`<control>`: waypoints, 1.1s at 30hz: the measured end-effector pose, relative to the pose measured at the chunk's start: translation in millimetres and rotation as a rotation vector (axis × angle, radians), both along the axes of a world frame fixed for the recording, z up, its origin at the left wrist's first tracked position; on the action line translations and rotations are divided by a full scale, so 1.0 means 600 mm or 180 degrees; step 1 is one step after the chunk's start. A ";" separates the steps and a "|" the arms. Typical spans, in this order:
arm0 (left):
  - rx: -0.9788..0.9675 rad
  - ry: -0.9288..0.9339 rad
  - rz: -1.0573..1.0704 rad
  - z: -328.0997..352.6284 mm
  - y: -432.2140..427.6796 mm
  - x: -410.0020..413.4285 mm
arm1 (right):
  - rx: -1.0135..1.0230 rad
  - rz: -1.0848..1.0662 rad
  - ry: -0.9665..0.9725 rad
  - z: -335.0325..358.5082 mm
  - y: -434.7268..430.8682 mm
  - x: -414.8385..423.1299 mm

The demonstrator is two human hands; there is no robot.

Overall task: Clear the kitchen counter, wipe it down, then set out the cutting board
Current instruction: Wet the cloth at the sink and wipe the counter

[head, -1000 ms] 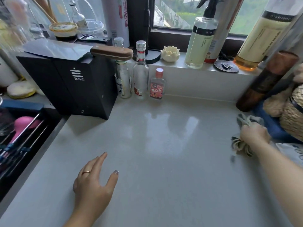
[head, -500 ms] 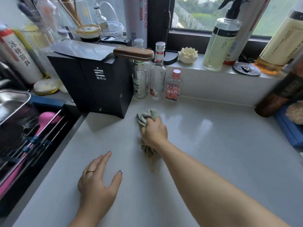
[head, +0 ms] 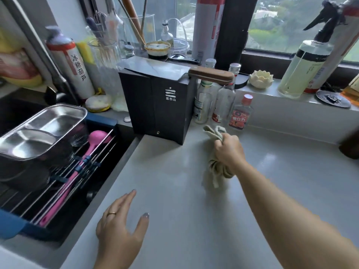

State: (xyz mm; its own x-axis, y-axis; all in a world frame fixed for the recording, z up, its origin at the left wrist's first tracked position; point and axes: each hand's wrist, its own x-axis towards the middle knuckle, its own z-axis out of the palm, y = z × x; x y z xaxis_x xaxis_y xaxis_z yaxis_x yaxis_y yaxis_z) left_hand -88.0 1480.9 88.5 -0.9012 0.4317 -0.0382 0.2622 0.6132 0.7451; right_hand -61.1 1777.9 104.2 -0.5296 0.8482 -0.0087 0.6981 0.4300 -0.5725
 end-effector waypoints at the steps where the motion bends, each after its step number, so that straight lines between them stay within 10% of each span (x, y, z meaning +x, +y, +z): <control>1: 0.0002 -0.0002 -0.0014 -0.001 -0.002 -0.002 | 0.0053 -0.0102 -0.0172 -0.005 0.026 -0.007; 11: 0.0205 -0.0199 -0.0191 -0.010 0.002 -0.016 | 0.0169 0.0237 -0.1320 -0.034 0.028 -0.078; 23: 0.0123 -0.0284 -0.0129 0.014 -0.035 -0.037 | -0.0108 0.1526 -0.0749 -0.030 -0.273 -0.030; 28: 0.0064 -0.0227 -0.0259 0.024 -0.063 -0.035 | -0.0308 0.0560 0.0227 0.029 -0.204 0.113; 33: 0.0123 -0.0299 -0.0452 0.019 -0.072 -0.018 | 0.0286 -0.0740 -0.0714 0.016 -0.142 0.327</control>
